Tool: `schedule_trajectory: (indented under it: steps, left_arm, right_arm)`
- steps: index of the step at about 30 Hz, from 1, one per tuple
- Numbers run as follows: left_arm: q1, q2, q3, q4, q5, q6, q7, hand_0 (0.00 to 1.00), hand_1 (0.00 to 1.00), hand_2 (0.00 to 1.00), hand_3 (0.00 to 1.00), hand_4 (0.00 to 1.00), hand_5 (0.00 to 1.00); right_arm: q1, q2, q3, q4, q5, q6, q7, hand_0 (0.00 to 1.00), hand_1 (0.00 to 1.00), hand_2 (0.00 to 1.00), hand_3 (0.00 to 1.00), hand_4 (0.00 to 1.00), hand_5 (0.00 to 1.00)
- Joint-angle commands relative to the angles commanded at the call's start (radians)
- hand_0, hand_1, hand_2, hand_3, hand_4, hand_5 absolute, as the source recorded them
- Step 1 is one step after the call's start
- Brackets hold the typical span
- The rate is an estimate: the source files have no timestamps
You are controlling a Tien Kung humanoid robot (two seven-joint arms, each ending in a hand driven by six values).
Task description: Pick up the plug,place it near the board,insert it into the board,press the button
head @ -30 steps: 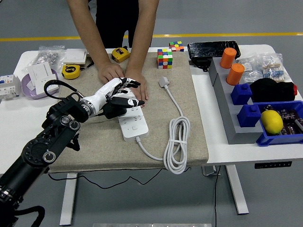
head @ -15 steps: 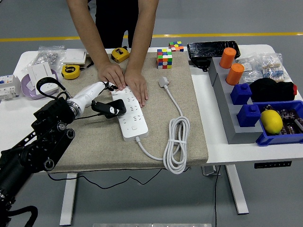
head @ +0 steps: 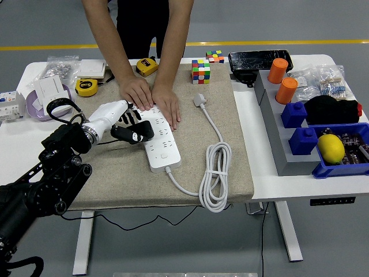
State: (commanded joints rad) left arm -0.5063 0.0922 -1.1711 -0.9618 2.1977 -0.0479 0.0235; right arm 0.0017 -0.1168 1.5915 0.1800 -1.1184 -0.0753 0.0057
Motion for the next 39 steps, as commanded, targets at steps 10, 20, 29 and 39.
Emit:
schedule_trajectory:
  steps: [10, 20, 29, 39]
  left_arm:
    - [-0.004, 0.001, -0.001, -0.008, 0.049, -0.042, 0.029, 0.276, 0.154, 0.293, 0.454, 0.765, 0.237]
    - [0.000, 0.009, 0.004, -0.025, 0.049, -0.049, 0.028, 0.265, 0.149, 0.292, 0.448, 0.766, 0.241]
    - [0.007, 0.031, -0.017, -0.075, 0.031, -0.064, 0.025, 0.266, 0.149, 0.289, 0.445, 0.766, 0.243]
    - [0.033, 0.071, -0.138, -0.107, 0.071, -0.053, 0.023, 0.275, 0.155, 0.289, 0.442, 0.760, 0.241]
  right_arm:
    - [0.004, 0.000, -0.001, 0.000, 0.004, -0.001, 0.001, 0.907, 0.842, 0.789, 0.789, 0.998, 0.998]
    - [0.004, 0.001, 0.001, 0.000, 0.004, -0.001, 0.001, 0.908, 0.842, 0.789, 0.789, 0.998, 0.998]
    - [0.005, 0.001, 0.002, 0.000, 0.006, -0.002, 0.001, 0.908, 0.842, 0.789, 0.789, 0.998, 0.998]
    - [0.000, 0.001, 0.004, 0.000, 0.005, -0.002, 0.000, 0.907, 0.842, 0.789, 0.789, 0.998, 0.998]
